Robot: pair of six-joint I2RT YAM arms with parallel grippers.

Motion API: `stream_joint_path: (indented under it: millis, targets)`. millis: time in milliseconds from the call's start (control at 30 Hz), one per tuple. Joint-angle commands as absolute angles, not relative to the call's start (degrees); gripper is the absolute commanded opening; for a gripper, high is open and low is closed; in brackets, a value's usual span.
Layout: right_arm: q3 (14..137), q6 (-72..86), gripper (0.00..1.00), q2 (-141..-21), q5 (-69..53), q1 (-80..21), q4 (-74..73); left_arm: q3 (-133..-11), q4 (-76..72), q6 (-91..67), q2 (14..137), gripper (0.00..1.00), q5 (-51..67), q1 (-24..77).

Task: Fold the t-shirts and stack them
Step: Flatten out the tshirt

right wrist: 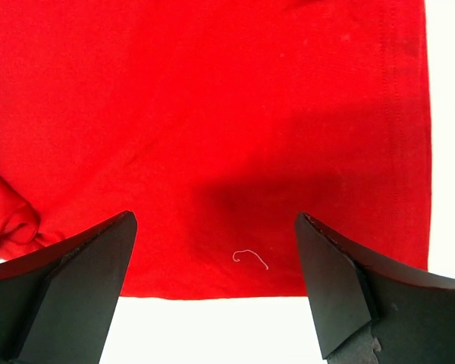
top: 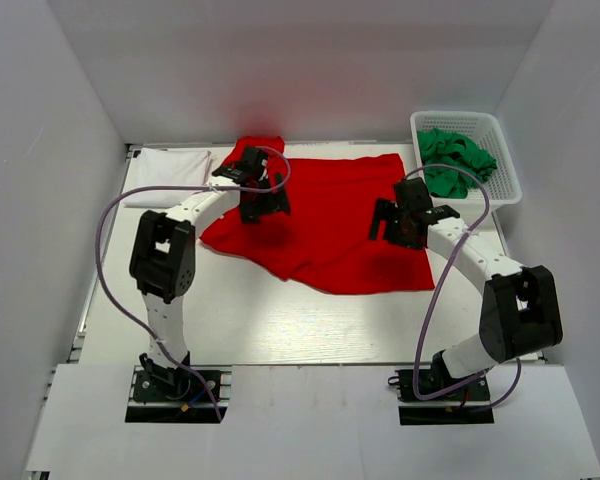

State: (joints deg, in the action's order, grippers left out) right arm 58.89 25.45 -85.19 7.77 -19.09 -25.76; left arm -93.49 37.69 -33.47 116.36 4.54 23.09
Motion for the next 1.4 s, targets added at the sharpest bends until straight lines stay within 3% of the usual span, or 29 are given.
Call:
stream_joint_path:
  millis: [0, 100, 233, 467, 700, 900, 1167, 1233, 1367]
  targets:
    - [60.3, 25.4, 0.9, -83.06, 6.85, -18.9, -24.97, -87.48, 38.42, -31.55, 105.93, 0.97, 1.41, 23.29]
    - [59.41, 25.23, 0.9, -82.0, 7.47, -18.81, -24.87, -73.09, 34.2, -34.88, 97.22, 1.0, 2.28, 22.5]
    - [59.24, 25.22, 0.9, -82.44, 7.56, -18.72, -25.4, -68.21, 32.7, -36.74, 95.1, 1.0, 3.94, 21.97]
    - [59.67, 24.44, 0.9, -82.18, 7.65, -18.72, -25.93, -66.88, 29.0, -38.41, 99.74, 0.91, 9.92, 22.59]
    - [58.8, 24.26, 0.9, -81.3, 8.96, -18.72, -26.37, -67.59, 30.76, -38.41, 102.04, 0.88, 9.93, 23.12]
    - [58.54, 24.52, 0.9, -81.65, 9.06, -18.72, -26.28, -67.59, 31.29, -38.41, 102.04, 0.79, 9.4, 23.12]
    - [58.1, 24.7, 0.9, -81.83, 9.23, -18.55, -26.28, -70.14, 32.08, -38.41, 101.51, 0.39, 8.17, 23.12]
    - [58.09, 24.96, 0.9, -81.83, 9.14, -18.55, -26.1, -70.14, 32.7, -38.41, 100.9, 0.33, 7.65, 23.12]
    - [57.74, 24.96, 0.9, -82.09, 9.14, -18.72, -26.1, -70.14, 32.69, -38.41, 101.59, 0.04, 7.55, 23.12]
